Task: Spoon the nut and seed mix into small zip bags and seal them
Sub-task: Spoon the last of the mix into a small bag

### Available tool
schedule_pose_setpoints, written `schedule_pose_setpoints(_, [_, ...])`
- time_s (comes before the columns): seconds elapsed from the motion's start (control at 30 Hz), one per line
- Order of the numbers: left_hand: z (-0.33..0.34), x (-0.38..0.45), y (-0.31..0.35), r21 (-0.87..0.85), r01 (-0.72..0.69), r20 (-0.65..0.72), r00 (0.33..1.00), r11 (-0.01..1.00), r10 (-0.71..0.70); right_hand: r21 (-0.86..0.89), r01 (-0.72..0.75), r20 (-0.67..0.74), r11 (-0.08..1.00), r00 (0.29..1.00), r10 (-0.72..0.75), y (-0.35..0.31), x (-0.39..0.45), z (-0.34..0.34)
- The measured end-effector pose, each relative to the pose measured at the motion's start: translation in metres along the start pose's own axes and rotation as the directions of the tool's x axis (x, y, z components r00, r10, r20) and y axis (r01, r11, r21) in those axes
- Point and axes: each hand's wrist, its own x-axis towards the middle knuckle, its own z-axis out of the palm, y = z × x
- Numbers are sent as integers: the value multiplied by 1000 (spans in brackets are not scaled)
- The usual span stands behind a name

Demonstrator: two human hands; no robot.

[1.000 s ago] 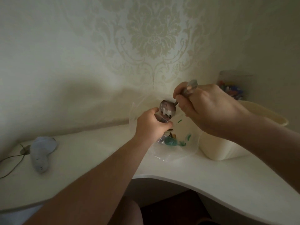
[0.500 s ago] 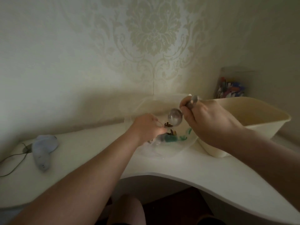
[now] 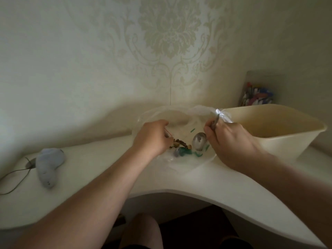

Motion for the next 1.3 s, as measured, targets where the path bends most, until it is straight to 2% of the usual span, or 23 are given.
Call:
schedule_pose_setpoints(0.17, [18,1,-7,134,55,201,976,989,-82,80,-21,23,997,1000,20,-6,-8,-3])
schedule_pose_setpoints(0.27, [23,3,-11,102,52,231,970,993,-75,107,35,6,994,999,-36,-10,-13,-3])
schedule_pose_setpoints(0.37, [27,1,-11,-24,103,250,964,994,-94,134,19,7,991,1000,-20,-12,-13,-3])
schedule_pose_setpoints(0.47, [21,3,0,-198,138,176,979,970,-104,154,-7,6,988,1000,6,-12,-15,-4])
schedule_pose_setpoints(0.57, [0,14,20,-329,93,41,996,940,-85,176,-38,-1,984,999,39,-12,-15,-5])
schedule_pose_setpoints(0.7, [-16,22,36,-410,4,-64,997,912,-33,209,-45,-21,977,999,50,-14,-17,-5])
schedule_pose_setpoints(0.8, [-14,20,38,-434,6,-52,998,901,-32,229,-79,-22,970,996,86,-13,-18,-4])
schedule_pose_setpoints(0.93, [-5,11,32,-394,29,38,999,918,-15,241,-151,-19,959,987,160,-9,-19,1])
schedule_pose_setpoints(1.0, [-6,7,27,-317,28,80,997,948,-3,248,-179,-18,952,982,189,-7,-20,1])
schedule_pose_setpoints(1.13, [-15,-3,16,57,-47,194,980,997,35,374,-285,35,883,955,293,-8,-20,-7])
schedule_pose_setpoints(1.23, [-18,-7,11,162,-115,121,988,980,96,426,-317,23,848,940,340,-15,-17,-19])
schedule_pose_setpoints(1.3, [-19,-7,13,108,-216,-38,974,970,221,438,-308,-3,845,939,344,-20,-14,-26])
